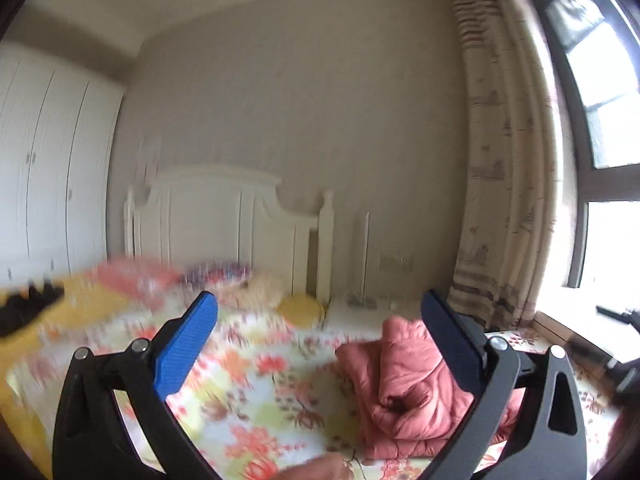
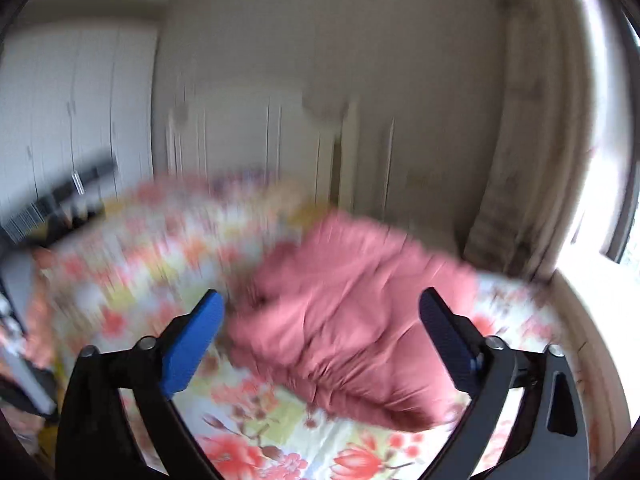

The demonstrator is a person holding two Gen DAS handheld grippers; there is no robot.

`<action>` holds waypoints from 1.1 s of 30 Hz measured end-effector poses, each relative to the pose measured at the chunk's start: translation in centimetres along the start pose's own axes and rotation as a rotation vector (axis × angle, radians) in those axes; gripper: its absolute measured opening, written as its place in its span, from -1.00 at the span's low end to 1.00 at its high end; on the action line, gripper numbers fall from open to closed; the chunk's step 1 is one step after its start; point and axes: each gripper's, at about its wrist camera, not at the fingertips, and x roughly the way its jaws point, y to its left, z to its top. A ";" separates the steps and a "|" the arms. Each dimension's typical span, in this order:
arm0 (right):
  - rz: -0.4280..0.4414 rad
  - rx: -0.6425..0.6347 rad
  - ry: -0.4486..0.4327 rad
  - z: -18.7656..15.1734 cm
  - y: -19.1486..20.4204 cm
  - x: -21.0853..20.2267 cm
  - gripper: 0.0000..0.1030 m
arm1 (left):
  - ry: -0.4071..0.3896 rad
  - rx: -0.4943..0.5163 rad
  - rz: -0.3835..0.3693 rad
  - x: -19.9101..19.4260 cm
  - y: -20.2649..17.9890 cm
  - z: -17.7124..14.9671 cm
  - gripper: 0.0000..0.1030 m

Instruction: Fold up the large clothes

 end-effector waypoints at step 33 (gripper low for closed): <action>-0.203 0.107 0.222 -8.8 -1.5 -2.8 0.91 | 0.418 0.155 -0.036 0.4 -7.5 -10.9 0.96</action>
